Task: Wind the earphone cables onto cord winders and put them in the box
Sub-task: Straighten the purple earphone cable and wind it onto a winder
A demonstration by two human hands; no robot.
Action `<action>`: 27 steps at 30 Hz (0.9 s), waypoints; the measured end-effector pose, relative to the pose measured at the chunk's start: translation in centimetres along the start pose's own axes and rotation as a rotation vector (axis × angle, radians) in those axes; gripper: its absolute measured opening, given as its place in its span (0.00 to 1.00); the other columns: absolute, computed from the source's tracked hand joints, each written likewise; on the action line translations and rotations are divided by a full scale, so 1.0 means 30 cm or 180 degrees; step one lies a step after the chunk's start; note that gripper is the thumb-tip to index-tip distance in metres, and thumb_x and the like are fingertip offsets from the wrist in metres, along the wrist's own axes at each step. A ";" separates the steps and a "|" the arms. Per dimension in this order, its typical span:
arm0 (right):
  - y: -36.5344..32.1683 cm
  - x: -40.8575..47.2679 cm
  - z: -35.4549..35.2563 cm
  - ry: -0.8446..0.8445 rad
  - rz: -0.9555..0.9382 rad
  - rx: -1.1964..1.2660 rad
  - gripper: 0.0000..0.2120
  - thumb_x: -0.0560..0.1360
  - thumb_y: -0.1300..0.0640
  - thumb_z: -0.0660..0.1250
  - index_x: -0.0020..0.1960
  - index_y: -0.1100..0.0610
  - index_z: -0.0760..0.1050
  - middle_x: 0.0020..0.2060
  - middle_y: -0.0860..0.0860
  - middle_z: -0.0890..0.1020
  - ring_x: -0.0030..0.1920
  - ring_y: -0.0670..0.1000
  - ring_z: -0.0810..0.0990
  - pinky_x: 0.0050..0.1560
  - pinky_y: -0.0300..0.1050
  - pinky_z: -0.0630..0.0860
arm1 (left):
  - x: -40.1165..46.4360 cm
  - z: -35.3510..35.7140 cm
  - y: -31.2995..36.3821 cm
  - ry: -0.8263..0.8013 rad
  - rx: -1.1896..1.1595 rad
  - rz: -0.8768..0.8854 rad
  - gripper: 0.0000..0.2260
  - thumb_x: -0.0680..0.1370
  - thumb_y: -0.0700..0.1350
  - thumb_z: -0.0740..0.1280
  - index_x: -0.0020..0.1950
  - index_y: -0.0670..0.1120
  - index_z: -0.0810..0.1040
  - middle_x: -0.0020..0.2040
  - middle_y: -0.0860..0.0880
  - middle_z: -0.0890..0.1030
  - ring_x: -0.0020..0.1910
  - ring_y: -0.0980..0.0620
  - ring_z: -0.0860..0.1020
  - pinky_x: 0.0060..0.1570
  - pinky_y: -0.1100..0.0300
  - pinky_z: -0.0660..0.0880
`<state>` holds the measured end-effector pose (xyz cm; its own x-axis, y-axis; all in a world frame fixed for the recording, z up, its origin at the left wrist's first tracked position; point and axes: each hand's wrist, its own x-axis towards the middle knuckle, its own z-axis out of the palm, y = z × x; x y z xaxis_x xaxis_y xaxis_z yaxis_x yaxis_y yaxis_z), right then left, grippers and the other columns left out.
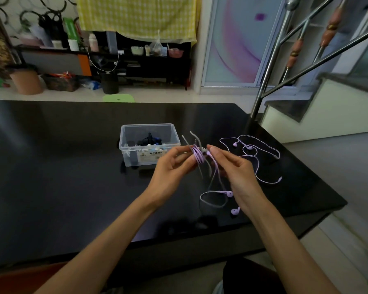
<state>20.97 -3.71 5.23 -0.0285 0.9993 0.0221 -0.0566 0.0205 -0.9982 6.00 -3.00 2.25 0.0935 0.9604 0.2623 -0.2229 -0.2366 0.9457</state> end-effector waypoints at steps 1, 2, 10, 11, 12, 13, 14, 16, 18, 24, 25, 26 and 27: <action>0.004 0.002 0.006 -0.0003 0.0047 0.0072 0.20 0.61 0.45 0.72 0.51 0.51 0.82 0.48 0.48 0.85 0.53 0.46 0.82 0.60 0.45 0.75 | -0.001 0.004 -0.002 -0.0003 -0.0050 -0.0032 0.12 0.78 0.36 0.63 0.61 0.39 0.73 0.55 0.44 0.82 0.53 0.53 0.82 0.48 0.66 0.77; 0.009 0.006 0.013 0.0024 0.0070 0.0143 0.20 0.60 0.46 0.72 0.51 0.51 0.82 0.48 0.48 0.85 0.53 0.46 0.82 0.61 0.45 0.75 | -0.002 0.007 -0.004 0.0015 -0.0106 -0.0056 0.11 0.78 0.37 0.63 0.61 0.39 0.73 0.54 0.43 0.83 0.53 0.52 0.82 0.49 0.65 0.77; 0.020 0.004 0.035 0.0250 -0.0013 0.0321 0.22 0.62 0.45 0.70 0.54 0.51 0.81 0.48 0.47 0.85 0.52 0.43 0.82 0.56 0.39 0.77 | -0.012 0.052 0.004 0.0172 -0.0299 0.0119 0.11 0.78 0.36 0.63 0.60 0.37 0.73 0.53 0.46 0.83 0.54 0.52 0.81 0.53 0.63 0.77; 0.018 0.002 0.035 0.0222 -0.0006 0.0310 0.22 0.62 0.45 0.69 0.54 0.50 0.81 0.48 0.46 0.85 0.51 0.42 0.82 0.53 0.37 0.77 | -0.013 0.057 0.006 0.0179 -0.0276 0.0144 0.10 0.78 0.36 0.63 0.60 0.38 0.73 0.53 0.47 0.84 0.54 0.52 0.81 0.54 0.62 0.77; 0.016 0.002 0.036 0.0192 0.0010 0.0285 0.22 0.62 0.44 0.69 0.54 0.49 0.81 0.48 0.46 0.85 0.51 0.42 0.82 0.50 0.34 0.76 | -0.013 0.058 0.006 0.0184 -0.0252 0.0167 0.10 0.78 0.36 0.63 0.60 0.38 0.73 0.53 0.47 0.84 0.55 0.52 0.81 0.55 0.61 0.77; 0.014 0.003 0.036 0.0172 0.0022 0.0239 0.21 0.62 0.43 0.68 0.53 0.48 0.81 0.48 0.45 0.85 0.51 0.41 0.82 0.47 0.32 0.75 | -0.013 0.058 0.008 0.0181 -0.0228 0.0188 0.10 0.78 0.37 0.63 0.59 0.39 0.73 0.53 0.46 0.84 0.55 0.52 0.81 0.56 0.60 0.77; 0.012 0.004 0.036 0.0152 0.0044 0.0174 0.20 0.63 0.43 0.67 0.52 0.47 0.81 0.47 0.44 0.85 0.50 0.40 0.82 0.43 0.30 0.74 | -0.013 0.057 0.009 0.0179 -0.0200 0.0205 0.09 0.78 0.37 0.63 0.59 0.39 0.73 0.53 0.46 0.84 0.55 0.52 0.81 0.56 0.59 0.77; 0.013 0.008 0.035 0.0105 0.0147 0.0067 0.17 0.63 0.42 0.67 0.49 0.45 0.81 0.45 0.42 0.85 0.49 0.39 0.81 0.43 0.30 0.74 | -0.014 0.052 0.011 0.0169 -0.0110 0.0222 0.08 0.78 0.37 0.63 0.58 0.41 0.74 0.53 0.46 0.83 0.55 0.52 0.81 0.56 0.61 0.76; 0.019 0.012 0.034 0.0042 0.0246 -0.0017 0.17 0.61 0.39 0.67 0.46 0.43 0.82 0.47 0.44 0.85 0.55 0.44 0.80 0.57 0.41 0.75 | -0.014 0.046 0.012 0.0158 -0.0048 0.0225 0.08 0.78 0.36 0.63 0.57 0.41 0.74 0.53 0.45 0.83 0.55 0.52 0.81 0.56 0.61 0.76; 0.023 0.015 0.031 -0.0240 0.0501 0.0083 0.18 0.61 0.39 0.66 0.47 0.44 0.82 0.48 0.48 0.85 0.53 0.51 0.79 0.60 0.51 0.71 | -0.014 0.032 0.012 0.0104 0.0034 0.0231 0.08 0.78 0.36 0.63 0.57 0.42 0.73 0.53 0.44 0.83 0.55 0.52 0.81 0.58 0.59 0.76; 0.022 0.016 0.028 -0.0304 0.0527 0.0100 0.18 0.62 0.39 0.65 0.48 0.44 0.82 0.48 0.48 0.85 0.52 0.51 0.79 0.58 0.50 0.71 | -0.014 0.029 0.015 0.0059 0.0079 0.0235 0.08 0.78 0.37 0.63 0.56 0.43 0.74 0.53 0.45 0.83 0.55 0.53 0.81 0.56 0.61 0.76; 0.021 0.016 0.026 -0.0354 0.0557 0.0122 0.18 0.63 0.39 0.64 0.48 0.44 0.82 0.47 0.48 0.85 0.49 0.49 0.79 0.55 0.48 0.71 | -0.013 0.025 0.018 0.0002 0.0134 0.0229 0.08 0.78 0.37 0.63 0.56 0.44 0.74 0.53 0.46 0.83 0.54 0.54 0.81 0.55 0.62 0.76; 0.021 0.015 0.024 -0.0386 0.0575 0.0137 0.17 0.64 0.39 0.64 0.48 0.45 0.82 0.45 0.47 0.85 0.45 0.47 0.79 0.52 0.46 0.70 | -0.012 0.022 0.021 -0.0050 0.0176 0.0217 0.08 0.78 0.38 0.63 0.56 0.45 0.74 0.53 0.47 0.83 0.54 0.54 0.81 0.54 0.63 0.76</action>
<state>20.21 -3.26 4.66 -0.1618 0.9757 -0.1476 -0.0820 -0.1623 -0.9833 6.46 -3.58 2.87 0.0951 0.9395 0.3289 -0.1752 -0.3095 0.9346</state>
